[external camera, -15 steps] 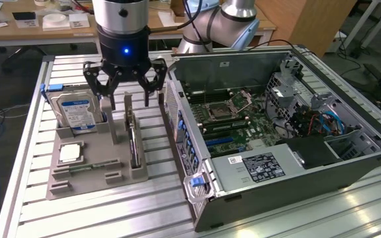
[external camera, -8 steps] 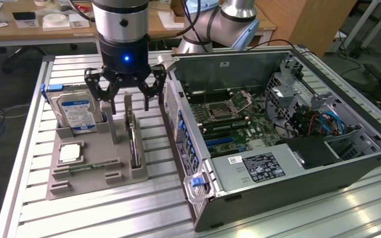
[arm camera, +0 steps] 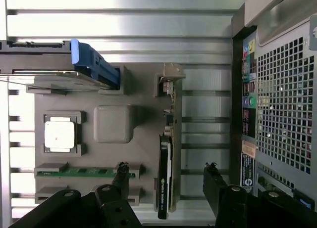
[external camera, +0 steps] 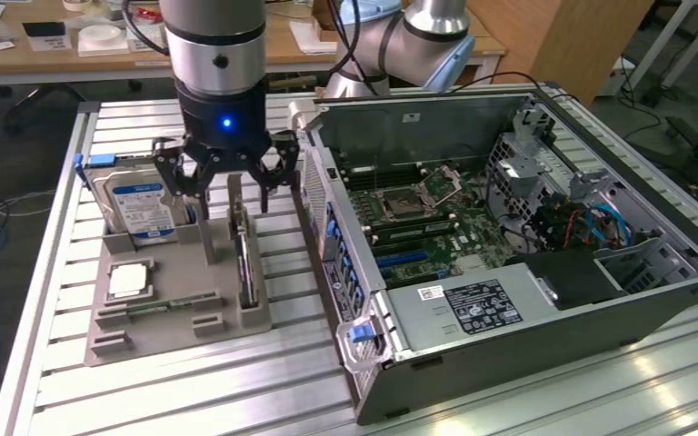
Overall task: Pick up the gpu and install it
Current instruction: 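Pick up the gpu and move the gpu toward the slot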
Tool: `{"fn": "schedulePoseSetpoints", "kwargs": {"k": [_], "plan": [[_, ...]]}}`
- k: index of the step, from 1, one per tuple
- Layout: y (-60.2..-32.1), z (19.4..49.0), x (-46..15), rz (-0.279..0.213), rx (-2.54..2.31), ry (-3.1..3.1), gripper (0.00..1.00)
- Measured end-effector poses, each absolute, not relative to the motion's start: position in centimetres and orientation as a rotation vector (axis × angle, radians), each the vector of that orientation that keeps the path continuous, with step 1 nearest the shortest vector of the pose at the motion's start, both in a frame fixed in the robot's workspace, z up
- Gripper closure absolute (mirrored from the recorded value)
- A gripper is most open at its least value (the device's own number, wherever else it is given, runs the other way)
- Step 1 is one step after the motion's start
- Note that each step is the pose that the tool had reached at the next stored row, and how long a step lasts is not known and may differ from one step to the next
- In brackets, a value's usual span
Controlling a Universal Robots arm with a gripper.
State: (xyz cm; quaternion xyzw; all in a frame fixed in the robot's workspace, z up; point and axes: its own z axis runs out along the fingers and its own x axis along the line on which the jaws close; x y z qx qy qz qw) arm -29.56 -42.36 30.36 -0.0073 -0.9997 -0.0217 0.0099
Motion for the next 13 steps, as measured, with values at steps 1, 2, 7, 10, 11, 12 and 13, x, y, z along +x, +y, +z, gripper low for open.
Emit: {"fn": "schedulePoseSetpoints", "kwargs": {"k": [1,2,7,10,11,12,13], "plan": [[-42.4,30.2,-29.6,-0.068,-0.024,-3.121,0.29],[-42.4,30.0,-29.6,-0.068,-0.025,-3.121,0.29],[-42.4,29.2,-29.6,-0.068,-0.025,-3.13,0.29],[-42.4,28.8,-29.6,-0.068,-0.025,-3.136,0.29],[-42.4,28.6,-29.6,-0.068,-0.025,-3.136,0.29],[-42.4,28.5,-29.6,-0.068,-0.025,-3.136,0.29],[-42.4,28.3,-29.6,-0.068,-0.025,-3.136,0.29]]}}
